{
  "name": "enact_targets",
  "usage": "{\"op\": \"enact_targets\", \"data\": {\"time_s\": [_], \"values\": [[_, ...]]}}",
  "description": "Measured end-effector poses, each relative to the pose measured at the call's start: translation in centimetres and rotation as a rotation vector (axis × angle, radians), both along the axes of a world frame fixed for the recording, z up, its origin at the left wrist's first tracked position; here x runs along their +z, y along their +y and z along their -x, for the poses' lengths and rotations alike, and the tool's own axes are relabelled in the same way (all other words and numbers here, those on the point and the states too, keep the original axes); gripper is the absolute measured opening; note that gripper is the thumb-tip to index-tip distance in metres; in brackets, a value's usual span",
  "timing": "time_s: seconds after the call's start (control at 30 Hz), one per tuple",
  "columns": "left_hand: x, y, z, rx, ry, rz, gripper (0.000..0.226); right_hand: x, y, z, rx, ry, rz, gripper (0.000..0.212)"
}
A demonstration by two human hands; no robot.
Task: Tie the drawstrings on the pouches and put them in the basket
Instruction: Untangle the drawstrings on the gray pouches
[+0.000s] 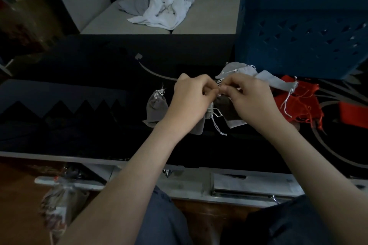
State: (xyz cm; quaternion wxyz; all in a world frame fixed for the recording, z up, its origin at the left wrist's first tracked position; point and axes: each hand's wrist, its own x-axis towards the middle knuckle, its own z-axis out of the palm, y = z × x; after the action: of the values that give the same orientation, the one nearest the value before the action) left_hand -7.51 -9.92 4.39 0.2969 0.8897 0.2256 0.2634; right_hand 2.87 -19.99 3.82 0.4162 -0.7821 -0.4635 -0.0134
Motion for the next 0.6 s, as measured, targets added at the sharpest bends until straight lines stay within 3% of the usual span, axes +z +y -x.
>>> {"op": "enact_targets", "data": {"time_s": [0.2,0.37,0.6], "values": [[-0.7,-0.5,-0.5,0.015,-0.068,-0.254,0.009,0.5,-0.1,0.3,-0.002,0.157,-0.001,0.014],[-1.5,0.2,-0.3,0.028,-0.242,-0.317,0.021,1.4,-0.6,0.8,0.134,0.529,-0.114,0.026],[-0.9,-0.8,-0.1,-0.061,-0.440,-0.303,0.014,1.6,-1.1,0.7,0.245,0.391,-0.157,0.020]]}}
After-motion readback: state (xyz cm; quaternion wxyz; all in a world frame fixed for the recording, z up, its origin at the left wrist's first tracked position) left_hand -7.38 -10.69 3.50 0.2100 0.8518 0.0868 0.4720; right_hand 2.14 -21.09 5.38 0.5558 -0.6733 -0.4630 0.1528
